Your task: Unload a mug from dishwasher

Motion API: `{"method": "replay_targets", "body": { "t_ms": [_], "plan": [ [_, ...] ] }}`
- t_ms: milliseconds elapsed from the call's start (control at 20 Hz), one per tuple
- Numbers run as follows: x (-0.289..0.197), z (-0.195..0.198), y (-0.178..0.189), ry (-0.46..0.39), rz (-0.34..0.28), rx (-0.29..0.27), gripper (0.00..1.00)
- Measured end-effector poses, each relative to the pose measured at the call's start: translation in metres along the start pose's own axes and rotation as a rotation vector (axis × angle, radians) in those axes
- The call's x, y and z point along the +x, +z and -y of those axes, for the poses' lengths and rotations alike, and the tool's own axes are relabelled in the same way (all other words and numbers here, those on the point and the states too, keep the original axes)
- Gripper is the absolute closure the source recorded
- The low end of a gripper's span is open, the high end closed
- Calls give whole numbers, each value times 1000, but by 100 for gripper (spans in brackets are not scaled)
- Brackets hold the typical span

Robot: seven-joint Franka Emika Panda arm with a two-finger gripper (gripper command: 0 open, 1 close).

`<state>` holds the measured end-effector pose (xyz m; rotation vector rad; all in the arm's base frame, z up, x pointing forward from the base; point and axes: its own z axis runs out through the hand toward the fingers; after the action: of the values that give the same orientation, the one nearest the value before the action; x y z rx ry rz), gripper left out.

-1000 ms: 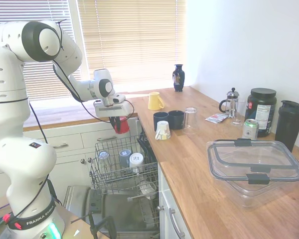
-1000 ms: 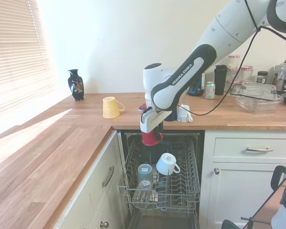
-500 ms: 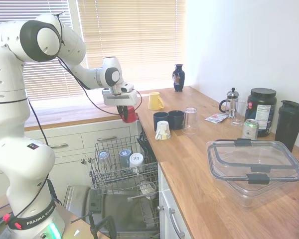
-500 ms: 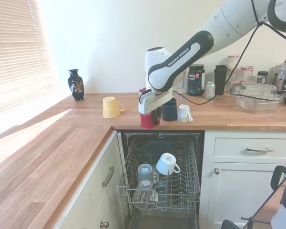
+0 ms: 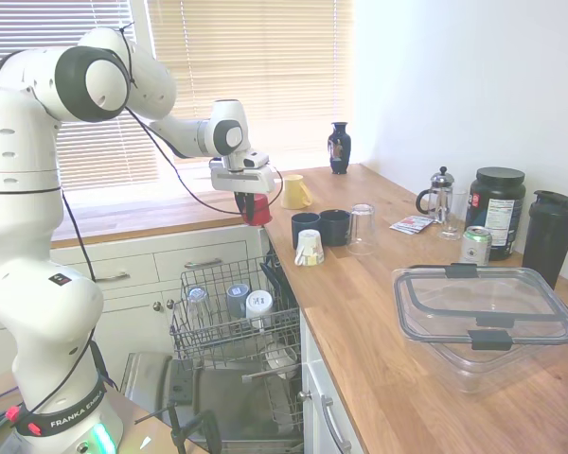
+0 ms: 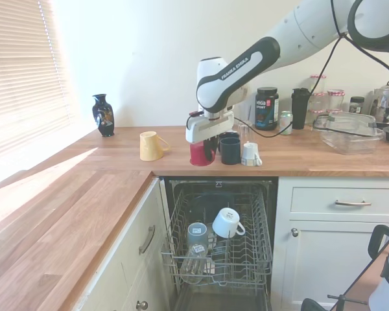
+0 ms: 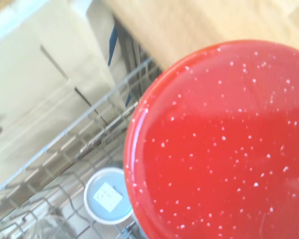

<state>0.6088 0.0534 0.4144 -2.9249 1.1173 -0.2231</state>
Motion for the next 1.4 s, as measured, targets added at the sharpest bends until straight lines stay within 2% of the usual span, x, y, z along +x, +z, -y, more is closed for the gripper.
{"method": "replay_targets", "body": {
  "t_ms": [200, 600, 1400],
  "plan": [
    [20, 9, -1, 10, 6, -12, 100],
    [44, 30, 20, 15, 15, -25, 100],
    [95, 59, 52, 29, 52, -93, 100]
  ]
}}
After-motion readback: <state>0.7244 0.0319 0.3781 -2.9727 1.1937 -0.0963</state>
